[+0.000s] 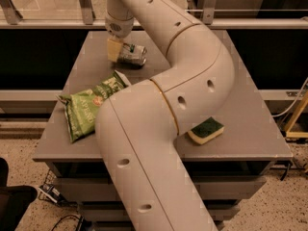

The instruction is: Knock 7up can over

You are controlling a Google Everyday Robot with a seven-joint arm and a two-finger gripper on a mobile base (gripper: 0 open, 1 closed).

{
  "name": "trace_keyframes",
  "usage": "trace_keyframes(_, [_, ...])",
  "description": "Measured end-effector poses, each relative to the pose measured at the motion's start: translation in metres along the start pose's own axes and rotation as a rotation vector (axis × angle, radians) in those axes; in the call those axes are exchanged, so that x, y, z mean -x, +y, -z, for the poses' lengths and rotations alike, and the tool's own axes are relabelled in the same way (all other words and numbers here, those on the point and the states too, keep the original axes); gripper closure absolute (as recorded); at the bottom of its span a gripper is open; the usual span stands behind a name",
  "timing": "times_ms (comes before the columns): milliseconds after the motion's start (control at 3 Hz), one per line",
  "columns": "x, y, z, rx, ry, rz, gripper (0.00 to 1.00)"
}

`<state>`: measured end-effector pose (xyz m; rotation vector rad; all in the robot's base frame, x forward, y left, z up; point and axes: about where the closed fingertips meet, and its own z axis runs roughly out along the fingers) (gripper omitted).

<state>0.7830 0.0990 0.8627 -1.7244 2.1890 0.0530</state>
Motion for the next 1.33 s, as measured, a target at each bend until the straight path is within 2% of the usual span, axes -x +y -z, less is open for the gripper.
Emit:
trace_keyframes(667, [0.001,0.001,-0.008,0.007,0.004,0.001,0.28])
trace_keyframes(1000, [0.001,0.001,-0.014,0.012,0.007,0.001,0.00])
trace_keyframes(1333, [0.001,0.001,-0.014,0.012,0.007,0.001,0.00])
